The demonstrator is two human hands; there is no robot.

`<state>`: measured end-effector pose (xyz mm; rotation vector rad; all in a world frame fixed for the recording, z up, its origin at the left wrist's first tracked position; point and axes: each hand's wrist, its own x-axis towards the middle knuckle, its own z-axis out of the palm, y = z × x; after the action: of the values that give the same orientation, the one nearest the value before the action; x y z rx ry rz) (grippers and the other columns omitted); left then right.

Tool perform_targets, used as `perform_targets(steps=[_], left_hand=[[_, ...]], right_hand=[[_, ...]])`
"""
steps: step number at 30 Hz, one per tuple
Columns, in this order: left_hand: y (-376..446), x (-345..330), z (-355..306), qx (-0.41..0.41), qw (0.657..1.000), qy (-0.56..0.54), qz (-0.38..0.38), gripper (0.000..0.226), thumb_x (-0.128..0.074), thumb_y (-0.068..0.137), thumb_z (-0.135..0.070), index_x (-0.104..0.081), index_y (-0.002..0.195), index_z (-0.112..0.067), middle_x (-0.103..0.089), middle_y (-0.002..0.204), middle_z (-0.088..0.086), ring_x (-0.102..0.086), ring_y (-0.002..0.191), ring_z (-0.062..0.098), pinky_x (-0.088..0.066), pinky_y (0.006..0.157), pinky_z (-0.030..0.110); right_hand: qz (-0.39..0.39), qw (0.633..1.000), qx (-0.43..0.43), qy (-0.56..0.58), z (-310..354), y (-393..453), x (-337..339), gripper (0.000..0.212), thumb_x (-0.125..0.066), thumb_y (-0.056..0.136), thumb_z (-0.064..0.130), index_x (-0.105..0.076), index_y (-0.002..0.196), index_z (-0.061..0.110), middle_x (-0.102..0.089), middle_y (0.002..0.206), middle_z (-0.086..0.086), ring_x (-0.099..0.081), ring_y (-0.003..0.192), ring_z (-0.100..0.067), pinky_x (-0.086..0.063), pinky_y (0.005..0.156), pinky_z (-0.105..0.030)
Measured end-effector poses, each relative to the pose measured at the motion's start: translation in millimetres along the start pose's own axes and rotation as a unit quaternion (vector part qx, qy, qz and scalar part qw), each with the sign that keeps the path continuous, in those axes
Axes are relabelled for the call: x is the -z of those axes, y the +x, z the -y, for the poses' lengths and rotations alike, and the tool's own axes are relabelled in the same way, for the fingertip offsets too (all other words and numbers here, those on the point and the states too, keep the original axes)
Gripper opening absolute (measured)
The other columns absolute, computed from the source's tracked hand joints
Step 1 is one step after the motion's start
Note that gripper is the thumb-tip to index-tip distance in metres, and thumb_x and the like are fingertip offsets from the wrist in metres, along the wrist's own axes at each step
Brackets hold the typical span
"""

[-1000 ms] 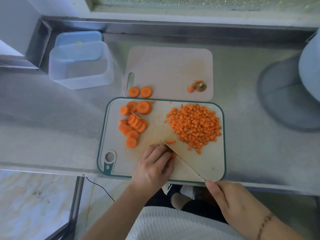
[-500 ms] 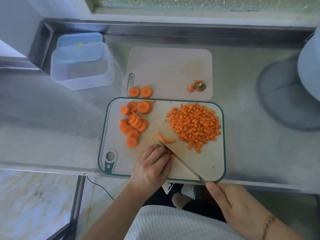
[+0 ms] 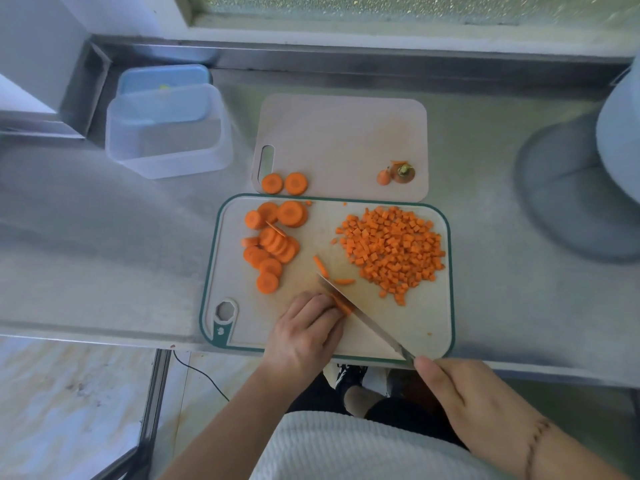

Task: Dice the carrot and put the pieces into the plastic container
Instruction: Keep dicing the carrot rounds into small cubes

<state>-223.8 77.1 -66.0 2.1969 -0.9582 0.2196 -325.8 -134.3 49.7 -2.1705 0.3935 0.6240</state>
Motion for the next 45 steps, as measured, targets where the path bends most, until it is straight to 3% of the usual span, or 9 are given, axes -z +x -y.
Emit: perform_targets(steps=[4, 10, 16, 21, 23, 31, 36, 41, 45], left_hand=[[-2.0, -0.2, -0.9, -0.002, 1.000, 0.002, -0.007, 0.004, -0.074, 0.089, 0.000, -0.076, 0.093, 0.000, -0.072, 0.101, 0.009, -0.068, 0.093, 0.029, -0.056, 0.083, 0.039], [-0.1, 3.9, -2.7, -0.005, 1.000, 0.002, 0.006, 0.006, -0.074, 0.088, 0.001, -0.076, 0.093, 0.000, -0.072, 0.102, 0.009, -0.069, 0.094, 0.028, -0.057, 0.080, 0.039], [1.2, 7.5, -2.9, 0.004, 1.000, 0.007, 0.025, 0.002, -0.073, 0.087, 0.001, -0.074, 0.088, 0.000, -0.070, 0.097, 0.010, -0.068, 0.092, 0.030, -0.057, 0.079, 0.039], [-2.2, 6.7, -2.9, 0.007, 1.000, 0.005, 0.022, 0.001, -0.074, 0.088, 0.001, -0.074, 0.087, 0.001, -0.071, 0.096, 0.009, -0.068, 0.093, 0.029, -0.056, 0.081, 0.037], [-2.7, 6.1, -2.7, 0.003, 1.000, 0.002, 0.018, 0.001, -0.074, 0.088, 0.001, -0.074, 0.087, 0.001, -0.071, 0.097, 0.010, -0.069, 0.093, 0.029, -0.056, 0.082, 0.037], [1.7, 15.5, -3.0, -0.002, 0.999, -0.009, 0.049, 0.005, -0.070, 0.090, -0.001, -0.075, 0.089, 0.000, -0.070, 0.097, 0.010, -0.067, 0.092, 0.029, -0.056, 0.080, 0.040], [27.4, 40.1, 16.6, -0.017, 0.999, 0.012, 0.034, 0.015, -0.061, 0.090, 0.004, -0.075, 0.096, 0.002, -0.069, 0.100, 0.014, -0.065, 0.091, 0.030, -0.053, 0.081, 0.038], [70.9, 46.7, 51.6, -0.086, 0.981, 0.142, 0.099, 0.033, -0.056, 0.084, 0.004, -0.077, 0.106, -0.011, -0.072, 0.105, 0.003, -0.061, 0.097, 0.032, -0.046, 0.081, 0.041], [87.0, 45.5, 55.1, -0.153, 0.959, 0.169, 0.167, 0.026, -0.055, 0.085, -0.008, -0.078, 0.089, -0.019, -0.073, 0.092, -0.004, -0.060, 0.088, 0.028, -0.034, 0.076, 0.037]], right_hand=[[0.021, 0.999, -0.010, -0.023, -2.7, -7.7, 0.0, 0.047, -0.031, 0.093, 0.051, -0.047, 0.056, 0.026, -0.054, 0.066, 0.038, -0.051, 0.071, 0.012, -0.037, 0.069, -0.006], [0.037, 0.998, -0.015, -0.055, 5.8, 13.9, -11.1, 0.053, -0.019, 0.093, 0.058, -0.045, 0.060, 0.025, -0.044, 0.050, 0.008, -0.045, 0.050, -0.003, -0.035, 0.053, -0.018], [0.027, 0.999, -0.015, 0.010, -1.5, -7.1, 0.0, 0.051, -0.028, 0.090, 0.055, -0.037, 0.055, 0.020, -0.050, 0.052, 0.017, -0.049, 0.060, -0.002, -0.037, 0.061, -0.014], [0.033, 0.998, -0.047, -0.026, -8.5, -11.4, -4.0, 0.057, -0.021, 0.085, 0.063, -0.041, 0.057, 0.017, -0.047, 0.052, 0.007, -0.047, 0.059, -0.003, -0.039, 0.065, -0.018], [0.037, 0.998, -0.046, -0.037, -5.2, -3.9, -9.7, 0.057, -0.016, 0.085, 0.065, -0.041, 0.057, 0.023, -0.051, 0.052, 0.015, -0.048, 0.058, -0.001, -0.040, 0.062, -0.018], [0.036, 0.999, -0.022, 0.018, -2.0, 3.7, -8.9, 0.061, -0.021, 0.084, 0.068, -0.037, 0.060, 0.015, -0.037, 0.051, 0.003, -0.036, 0.049, -0.006, -0.033, 0.054, -0.022], [0.050, 0.986, -0.098, 0.121, -15.6, -22.8, 7.4, 0.069, -0.029, 0.079, 0.074, -0.040, 0.064, 0.007, -0.037, 0.052, 0.008, -0.039, 0.055, -0.007, -0.048, 0.071, -0.044], [0.023, 0.990, -0.106, 0.088, -21.1, -23.7, 7.1, 0.067, -0.027, 0.077, 0.070, -0.041, 0.065, 0.005, -0.037, 0.048, 0.008, -0.038, 0.050, -0.005, -0.044, 0.063, -0.037], [0.008, 0.992, -0.090, 0.086, -26.8, -22.6, 6.2, 0.057, -0.026, 0.084, 0.065, -0.038, 0.064, 0.013, -0.034, 0.049, 0.007, -0.034, 0.047, -0.003, -0.030, 0.053, -0.022]])
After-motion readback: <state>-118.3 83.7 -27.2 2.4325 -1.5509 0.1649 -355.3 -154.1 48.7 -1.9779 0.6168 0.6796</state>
